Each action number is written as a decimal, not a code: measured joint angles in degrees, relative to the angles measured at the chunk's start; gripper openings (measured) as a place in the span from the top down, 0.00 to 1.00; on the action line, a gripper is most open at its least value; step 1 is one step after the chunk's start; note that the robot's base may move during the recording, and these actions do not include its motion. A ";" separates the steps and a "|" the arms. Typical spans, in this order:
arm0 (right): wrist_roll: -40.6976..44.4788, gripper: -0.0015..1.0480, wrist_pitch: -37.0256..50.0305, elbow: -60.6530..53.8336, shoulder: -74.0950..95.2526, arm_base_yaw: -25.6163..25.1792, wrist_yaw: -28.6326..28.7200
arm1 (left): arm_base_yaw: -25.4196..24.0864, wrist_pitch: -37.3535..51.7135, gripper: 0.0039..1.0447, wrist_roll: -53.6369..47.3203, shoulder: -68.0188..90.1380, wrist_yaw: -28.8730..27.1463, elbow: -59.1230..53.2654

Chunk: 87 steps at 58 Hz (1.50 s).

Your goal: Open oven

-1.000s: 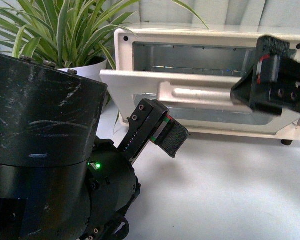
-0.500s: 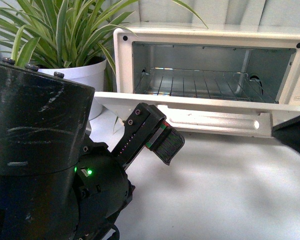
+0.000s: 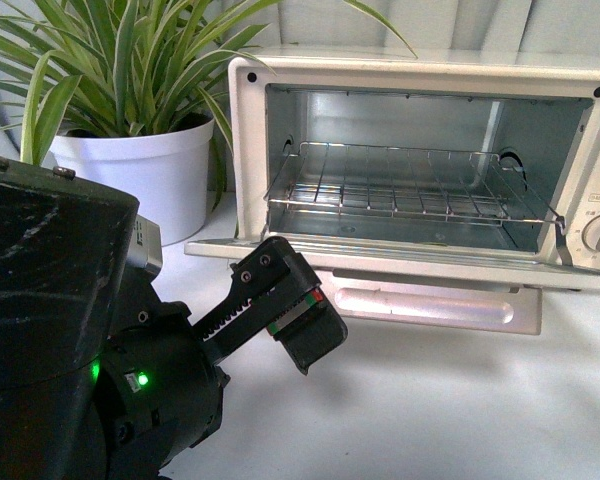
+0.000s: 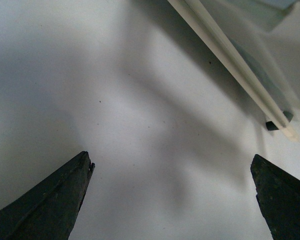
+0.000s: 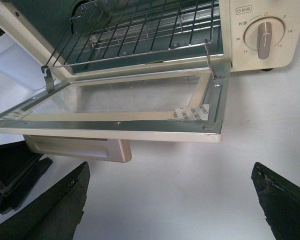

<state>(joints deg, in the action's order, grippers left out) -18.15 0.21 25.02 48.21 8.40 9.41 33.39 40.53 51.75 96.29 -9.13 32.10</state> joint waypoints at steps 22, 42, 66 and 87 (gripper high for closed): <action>-0.35 0.09 -0.79 -2.91 -2.27 -0.46 0.63 | 1.14 -4.70 0.06 -13.70 -1.11 -3.80 -0.57; -0.61 0.09 -0.81 -3.78 -2.84 -0.13 0.72 | 2.54 -12.20 0.06 -30.12 -2.56 -10.27 0.09; -0.26 0.09 -3.48 -5.44 -8.37 -2.05 2.43 | 1.86 -15.93 0.06 -38.01 -19.74 -13.11 -5.77; 3.80 0.09 -7.39 -12.66 -29.81 -5.99 2.03 | 1.46 -31.43 0.06 -49.31 -62.99 -19.65 -17.40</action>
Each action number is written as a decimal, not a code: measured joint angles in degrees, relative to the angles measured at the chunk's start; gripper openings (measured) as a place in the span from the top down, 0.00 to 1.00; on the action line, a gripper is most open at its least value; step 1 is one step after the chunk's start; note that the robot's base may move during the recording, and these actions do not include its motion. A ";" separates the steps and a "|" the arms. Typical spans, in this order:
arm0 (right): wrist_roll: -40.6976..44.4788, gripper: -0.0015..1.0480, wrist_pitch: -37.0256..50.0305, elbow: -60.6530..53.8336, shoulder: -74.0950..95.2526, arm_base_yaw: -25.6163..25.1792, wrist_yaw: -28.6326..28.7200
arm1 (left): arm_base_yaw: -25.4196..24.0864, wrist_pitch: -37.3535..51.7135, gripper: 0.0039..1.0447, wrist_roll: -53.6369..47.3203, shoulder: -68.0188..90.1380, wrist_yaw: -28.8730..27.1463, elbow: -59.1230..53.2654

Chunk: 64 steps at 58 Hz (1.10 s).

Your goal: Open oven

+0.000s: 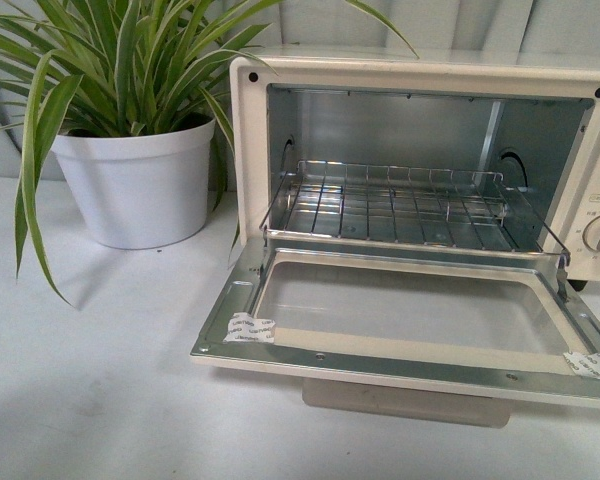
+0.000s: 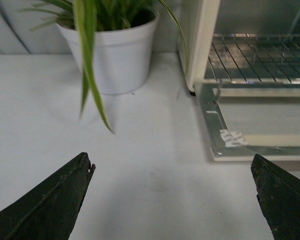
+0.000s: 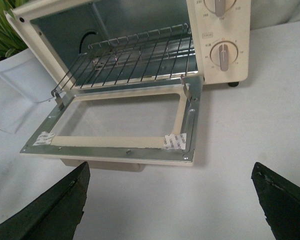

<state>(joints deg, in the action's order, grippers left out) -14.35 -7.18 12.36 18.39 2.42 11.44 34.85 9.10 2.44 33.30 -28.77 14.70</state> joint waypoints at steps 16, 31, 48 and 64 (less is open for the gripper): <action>0.98 0.09 -2.32 -4.46 -10.82 -1.86 0.02 | -3.74 -7.93 0.06 -0.35 -18.71 -1.57 -3.41; 10.73 0.37 6.45 -8.39 -15.10 -2.49 -11.50 | -12.66 -7.32 0.43 -1.57 -23.87 7.30 -7.10; 13.90 0.94 6.99 -11.85 -18.01 -2.45 -11.41 | -24.59 -8.76 0.96 -2.03 -28.72 18.97 -10.43; 14.14 0.99 6.97 -11.93 -18.16 -2.45 -11.41 | -34.53 -9.33 0.96 -2.16 -30.75 28.59 -11.89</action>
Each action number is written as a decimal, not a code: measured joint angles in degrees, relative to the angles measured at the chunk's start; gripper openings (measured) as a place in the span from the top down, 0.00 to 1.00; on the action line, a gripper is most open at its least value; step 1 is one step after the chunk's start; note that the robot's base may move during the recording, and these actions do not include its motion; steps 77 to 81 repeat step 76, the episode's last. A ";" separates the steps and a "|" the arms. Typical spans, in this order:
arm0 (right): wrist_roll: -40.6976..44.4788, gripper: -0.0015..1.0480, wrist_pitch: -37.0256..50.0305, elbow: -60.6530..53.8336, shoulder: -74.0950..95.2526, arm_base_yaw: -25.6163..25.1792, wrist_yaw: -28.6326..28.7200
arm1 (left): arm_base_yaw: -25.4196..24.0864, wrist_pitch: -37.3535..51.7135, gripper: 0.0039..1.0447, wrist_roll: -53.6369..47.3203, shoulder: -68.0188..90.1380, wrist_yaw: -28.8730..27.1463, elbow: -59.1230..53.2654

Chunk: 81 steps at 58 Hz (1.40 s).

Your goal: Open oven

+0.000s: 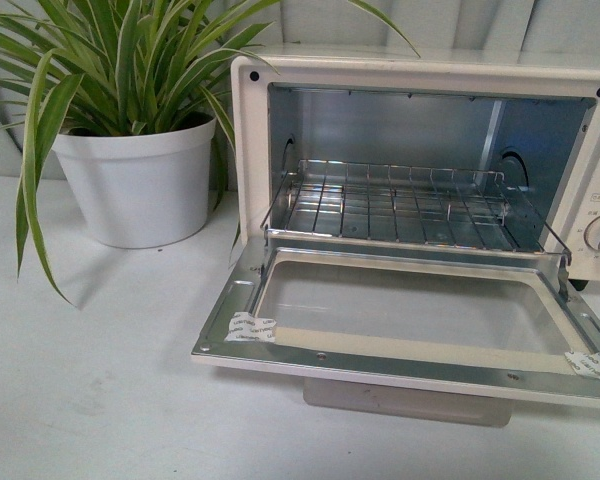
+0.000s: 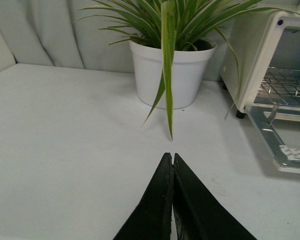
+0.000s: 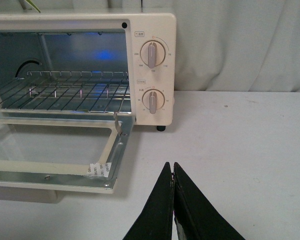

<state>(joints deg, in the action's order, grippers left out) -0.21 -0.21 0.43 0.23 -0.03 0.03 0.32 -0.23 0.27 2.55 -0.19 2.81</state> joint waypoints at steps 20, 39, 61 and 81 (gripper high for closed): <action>-0.02 0.99 0.00 0.00 -0.02 0.00 0.00 | -0.11 0.00 0.96 -0.02 -2.36 0.00 -2.08; 0.07 0.58 0.00 0.00 -0.02 0.00 0.00 | -0.11 0.00 0.53 -0.02 -2.36 0.00 -2.08; 0.02 0.09 0.00 0.00 0.00 0.00 0.00 | -0.11 0.00 0.06 -0.04 -2.36 0.00 -2.08; 0.02 0.09 0.00 0.00 -0.02 0.00 0.00 | -0.11 0.00 0.06 -0.04 -2.36 0.00 -2.08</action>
